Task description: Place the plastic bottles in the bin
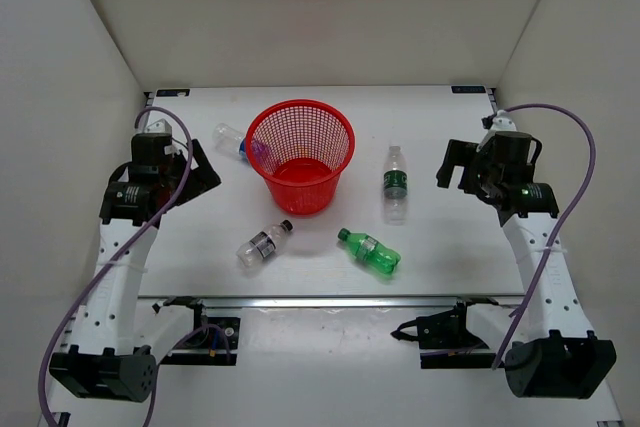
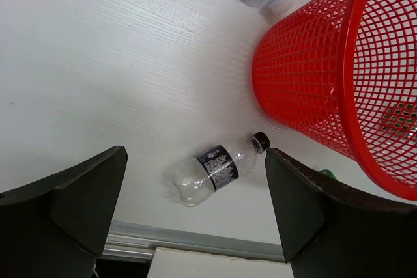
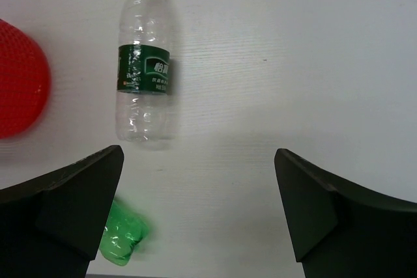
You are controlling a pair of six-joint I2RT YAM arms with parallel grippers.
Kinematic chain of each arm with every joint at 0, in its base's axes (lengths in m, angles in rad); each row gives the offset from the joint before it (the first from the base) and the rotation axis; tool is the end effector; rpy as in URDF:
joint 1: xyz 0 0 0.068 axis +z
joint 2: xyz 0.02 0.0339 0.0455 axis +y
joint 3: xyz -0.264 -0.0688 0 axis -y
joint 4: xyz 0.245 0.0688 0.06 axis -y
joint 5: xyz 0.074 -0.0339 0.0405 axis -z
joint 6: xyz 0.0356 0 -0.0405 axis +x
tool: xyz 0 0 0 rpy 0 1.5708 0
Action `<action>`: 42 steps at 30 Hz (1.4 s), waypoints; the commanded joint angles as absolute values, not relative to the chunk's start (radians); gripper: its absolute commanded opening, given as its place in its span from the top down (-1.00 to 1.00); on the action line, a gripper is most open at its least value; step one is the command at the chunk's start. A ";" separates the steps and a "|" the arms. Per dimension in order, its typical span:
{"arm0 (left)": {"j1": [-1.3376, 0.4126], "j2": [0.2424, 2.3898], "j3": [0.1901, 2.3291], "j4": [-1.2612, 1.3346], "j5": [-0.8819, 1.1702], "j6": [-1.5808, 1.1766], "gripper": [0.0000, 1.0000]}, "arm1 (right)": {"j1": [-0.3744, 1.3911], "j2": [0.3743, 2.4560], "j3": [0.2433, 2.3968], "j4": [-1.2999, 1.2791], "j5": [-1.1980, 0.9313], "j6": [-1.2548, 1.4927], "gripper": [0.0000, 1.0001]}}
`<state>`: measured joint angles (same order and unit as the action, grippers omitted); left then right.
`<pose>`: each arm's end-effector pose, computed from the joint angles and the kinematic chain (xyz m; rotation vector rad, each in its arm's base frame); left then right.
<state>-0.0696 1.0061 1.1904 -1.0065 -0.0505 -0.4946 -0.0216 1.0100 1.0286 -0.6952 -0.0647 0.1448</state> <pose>0.1828 -0.0109 0.3601 -0.5298 2.3424 -0.2043 0.2088 -0.0022 0.3330 0.1521 2.2443 0.1390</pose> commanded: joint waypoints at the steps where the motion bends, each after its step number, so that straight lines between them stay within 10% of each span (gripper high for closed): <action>1: -0.077 0.947 1.158 -0.985 -0.067 -0.497 -0.97 | -0.009 0.969 1.022 -0.623 -0.118 0.115 -0.98; 29: -0.104 0.926 0.888 -0.917 0.012 -0.459 -0.98 | 0.354 1.758 1.156 -0.199 -0.005 0.305 -0.95; 33: -0.089 0.930 0.902 -0.928 0.009 -0.453 -0.97 | 0.370 1.842 1.200 -0.225 0.057 0.336 -0.56; 37: -0.092 0.928 0.907 -0.928 0.002 -0.442 -0.98 | 0.365 1.799 1.212 -0.218 0.101 0.333 0.28; 42: -0.104 0.936 0.890 -0.907 0.034 -0.419 -0.97 | 0.327 1.648 1.348 -0.253 0.112 0.247 0.45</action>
